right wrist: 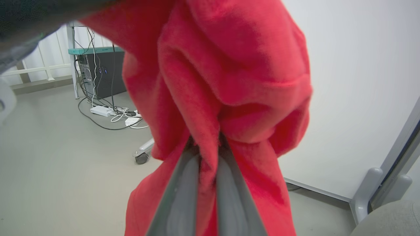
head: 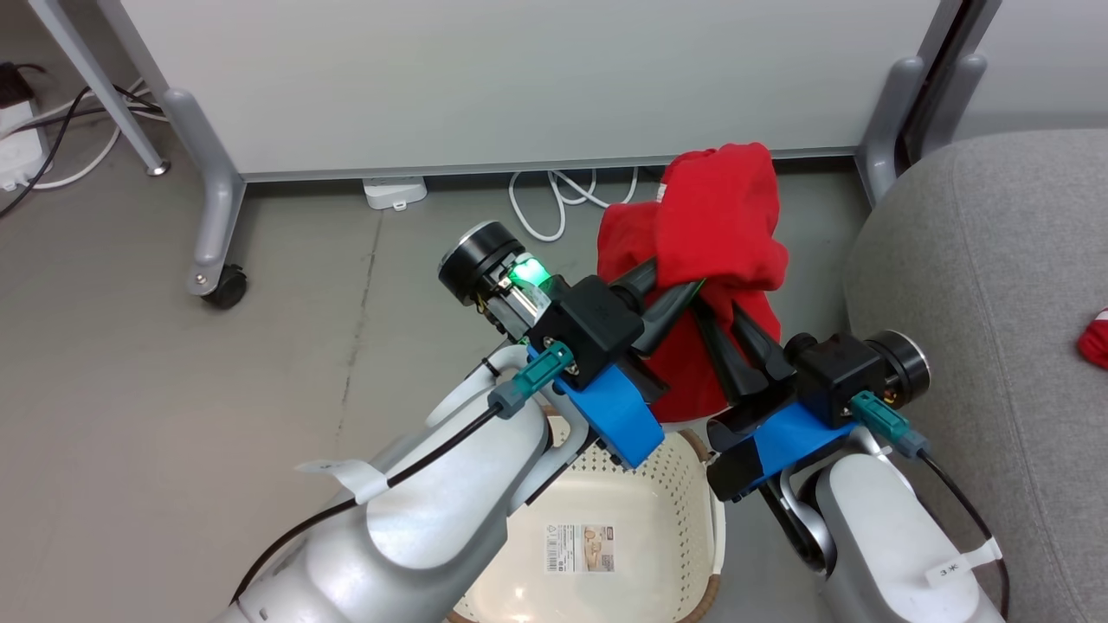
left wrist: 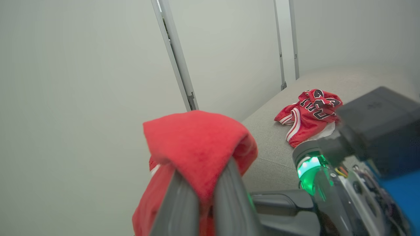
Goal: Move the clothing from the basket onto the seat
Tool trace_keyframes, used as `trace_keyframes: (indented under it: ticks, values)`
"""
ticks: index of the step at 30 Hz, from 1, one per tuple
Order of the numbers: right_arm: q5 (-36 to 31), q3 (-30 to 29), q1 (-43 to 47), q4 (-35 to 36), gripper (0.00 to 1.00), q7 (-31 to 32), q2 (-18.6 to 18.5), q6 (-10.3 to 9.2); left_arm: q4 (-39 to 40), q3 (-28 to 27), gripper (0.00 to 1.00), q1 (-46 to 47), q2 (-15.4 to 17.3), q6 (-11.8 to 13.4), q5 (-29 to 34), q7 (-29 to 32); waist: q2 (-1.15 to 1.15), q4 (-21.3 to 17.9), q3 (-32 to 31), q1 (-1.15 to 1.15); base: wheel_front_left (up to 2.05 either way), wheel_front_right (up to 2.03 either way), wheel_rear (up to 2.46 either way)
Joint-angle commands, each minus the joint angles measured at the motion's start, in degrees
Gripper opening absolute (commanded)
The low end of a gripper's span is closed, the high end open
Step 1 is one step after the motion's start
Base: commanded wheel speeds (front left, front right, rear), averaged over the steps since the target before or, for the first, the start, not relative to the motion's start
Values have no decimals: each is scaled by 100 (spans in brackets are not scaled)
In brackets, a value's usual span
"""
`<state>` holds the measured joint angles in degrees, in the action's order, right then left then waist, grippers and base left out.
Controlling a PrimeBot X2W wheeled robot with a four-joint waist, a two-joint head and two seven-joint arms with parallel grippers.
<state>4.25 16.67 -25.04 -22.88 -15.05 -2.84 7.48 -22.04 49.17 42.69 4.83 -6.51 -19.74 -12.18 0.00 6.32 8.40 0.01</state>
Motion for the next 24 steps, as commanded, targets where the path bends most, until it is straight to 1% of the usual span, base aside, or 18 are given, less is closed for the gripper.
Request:
trace_keyframes:
  ticks: [1, 22, 23, 24]
  values:
    - [27, -8, -50, -10, 0, -19, -9, 3, -23, -4, 0, 69, 26, 47, -27, -26, 0, -6, -11, -1, 0, 0, 0]
    - [148, 35, -18, -20, 0, -19, -9, 3, -136, 75, 0, 80, 74, 144, -61, -110, 0, -18, -51, -1, 0, 0, 0]
    - [140, 42, -13, -24, 0, -19, -9, 3, -143, 68, 42, 75, 75, 157, -67, -112, 0, -17, -51, -1, 0, 0, 0]
    - [140, 46, -9, -27, 0, -19, -9, 3, -151, 71, 100, 70, 74, 162, -73, -113, 0, -17, -52, -1, 0, 0, 0]
